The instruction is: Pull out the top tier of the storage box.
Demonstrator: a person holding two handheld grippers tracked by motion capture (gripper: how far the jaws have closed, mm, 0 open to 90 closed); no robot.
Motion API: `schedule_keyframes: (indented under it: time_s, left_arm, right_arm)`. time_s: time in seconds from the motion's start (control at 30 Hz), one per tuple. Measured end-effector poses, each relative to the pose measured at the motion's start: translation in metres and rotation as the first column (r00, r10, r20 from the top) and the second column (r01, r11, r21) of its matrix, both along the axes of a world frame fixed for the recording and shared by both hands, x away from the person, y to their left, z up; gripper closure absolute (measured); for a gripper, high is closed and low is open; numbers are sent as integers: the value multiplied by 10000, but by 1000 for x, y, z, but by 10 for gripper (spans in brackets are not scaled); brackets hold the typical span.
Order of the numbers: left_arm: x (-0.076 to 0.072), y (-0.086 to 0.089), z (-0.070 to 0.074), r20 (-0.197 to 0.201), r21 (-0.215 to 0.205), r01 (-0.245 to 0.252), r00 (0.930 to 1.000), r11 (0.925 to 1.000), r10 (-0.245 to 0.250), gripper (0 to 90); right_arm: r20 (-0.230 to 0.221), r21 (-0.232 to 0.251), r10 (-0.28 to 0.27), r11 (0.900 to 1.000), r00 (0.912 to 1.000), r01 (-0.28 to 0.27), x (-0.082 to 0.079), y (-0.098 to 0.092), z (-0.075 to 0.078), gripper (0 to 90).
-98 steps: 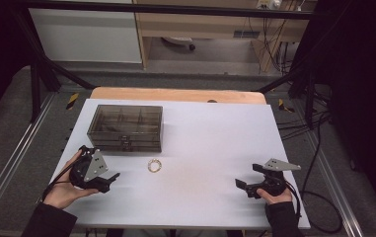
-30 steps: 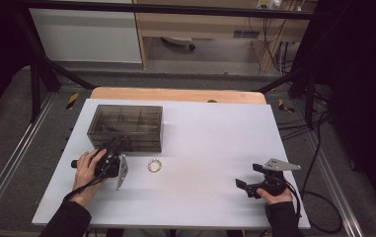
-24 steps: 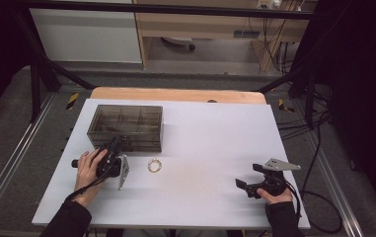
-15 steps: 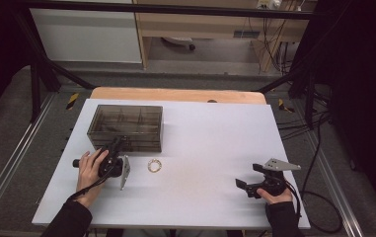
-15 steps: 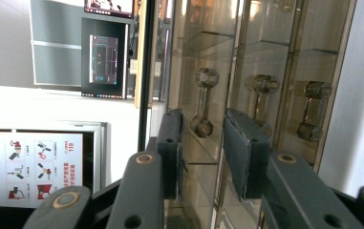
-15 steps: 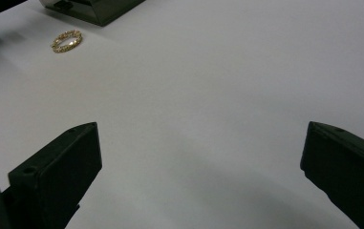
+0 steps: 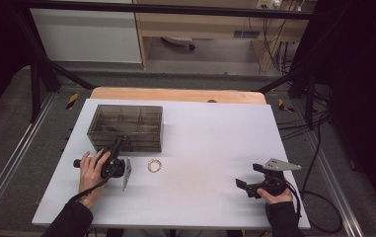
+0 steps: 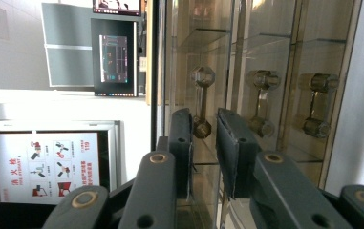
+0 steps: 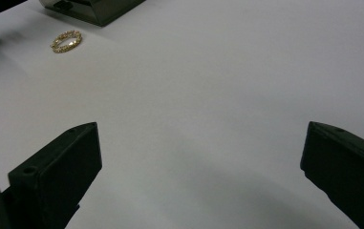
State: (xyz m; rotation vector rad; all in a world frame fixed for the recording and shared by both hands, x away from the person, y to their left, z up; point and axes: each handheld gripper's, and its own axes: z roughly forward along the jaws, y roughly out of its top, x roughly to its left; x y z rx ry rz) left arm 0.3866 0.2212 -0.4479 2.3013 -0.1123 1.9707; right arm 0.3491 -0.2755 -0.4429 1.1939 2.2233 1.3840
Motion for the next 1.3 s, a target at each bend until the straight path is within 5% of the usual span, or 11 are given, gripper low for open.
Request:
schedule_keyframes:
  time_s: [0.4,1.3]
  left_arm:
    - [0,0,-4,366,238,29,9993,9997,-38,807]
    - [-13,0,-5,401,362,13,9992,9993,-28,810]
  right_arm:
    - [2,-9,32,10000,10000,-32,0,0,0,8]
    - [17,-6,0,10000,10000,0,-1,1,0,8]
